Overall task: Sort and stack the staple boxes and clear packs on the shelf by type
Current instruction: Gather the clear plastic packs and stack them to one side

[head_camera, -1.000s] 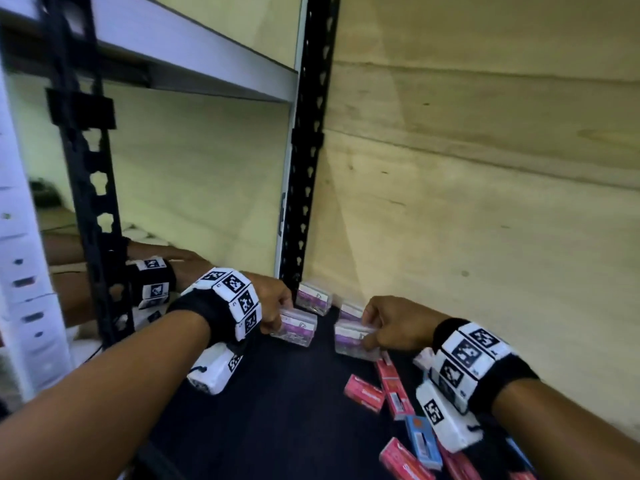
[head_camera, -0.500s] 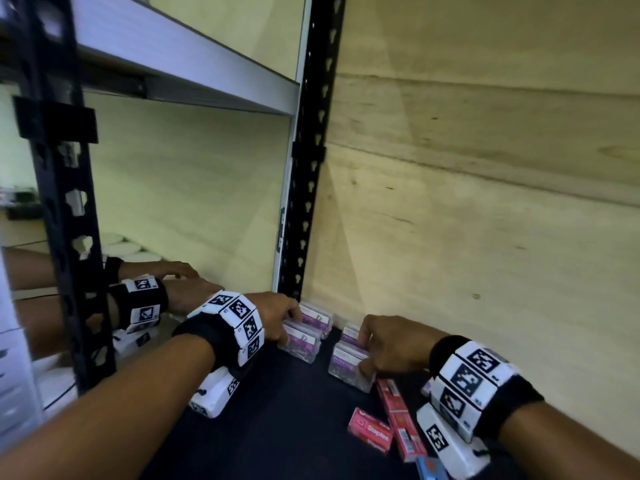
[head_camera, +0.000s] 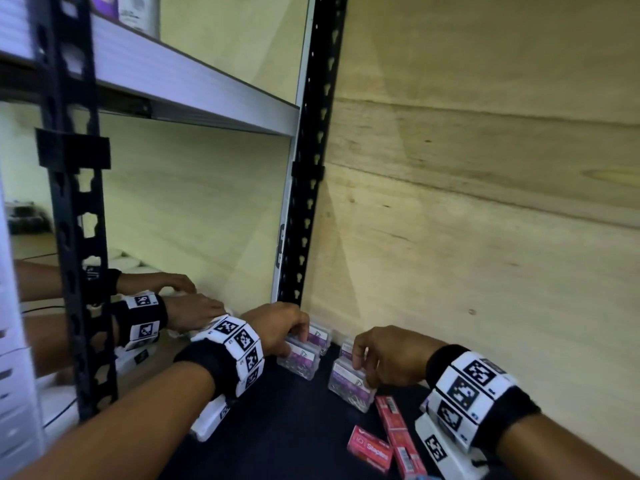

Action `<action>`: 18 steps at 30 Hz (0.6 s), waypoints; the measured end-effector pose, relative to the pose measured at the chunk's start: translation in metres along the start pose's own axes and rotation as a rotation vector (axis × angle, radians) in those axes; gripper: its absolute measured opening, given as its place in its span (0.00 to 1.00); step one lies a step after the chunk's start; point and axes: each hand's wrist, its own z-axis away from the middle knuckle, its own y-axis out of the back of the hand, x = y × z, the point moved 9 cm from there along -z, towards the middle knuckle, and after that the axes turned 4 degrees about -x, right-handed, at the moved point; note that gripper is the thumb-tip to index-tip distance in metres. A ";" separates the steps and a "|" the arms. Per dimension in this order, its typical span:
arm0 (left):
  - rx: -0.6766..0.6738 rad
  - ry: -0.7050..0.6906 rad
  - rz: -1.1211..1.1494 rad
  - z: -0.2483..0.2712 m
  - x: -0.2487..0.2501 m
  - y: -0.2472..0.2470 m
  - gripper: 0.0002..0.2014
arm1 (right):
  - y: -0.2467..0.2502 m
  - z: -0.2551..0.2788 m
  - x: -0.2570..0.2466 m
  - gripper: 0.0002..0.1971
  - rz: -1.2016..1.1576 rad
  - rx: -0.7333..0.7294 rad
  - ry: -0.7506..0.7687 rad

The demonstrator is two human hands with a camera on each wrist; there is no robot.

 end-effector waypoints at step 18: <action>0.011 0.013 -0.057 0.000 0.002 0.006 0.17 | 0.001 -0.010 0.000 0.12 -0.015 0.017 0.010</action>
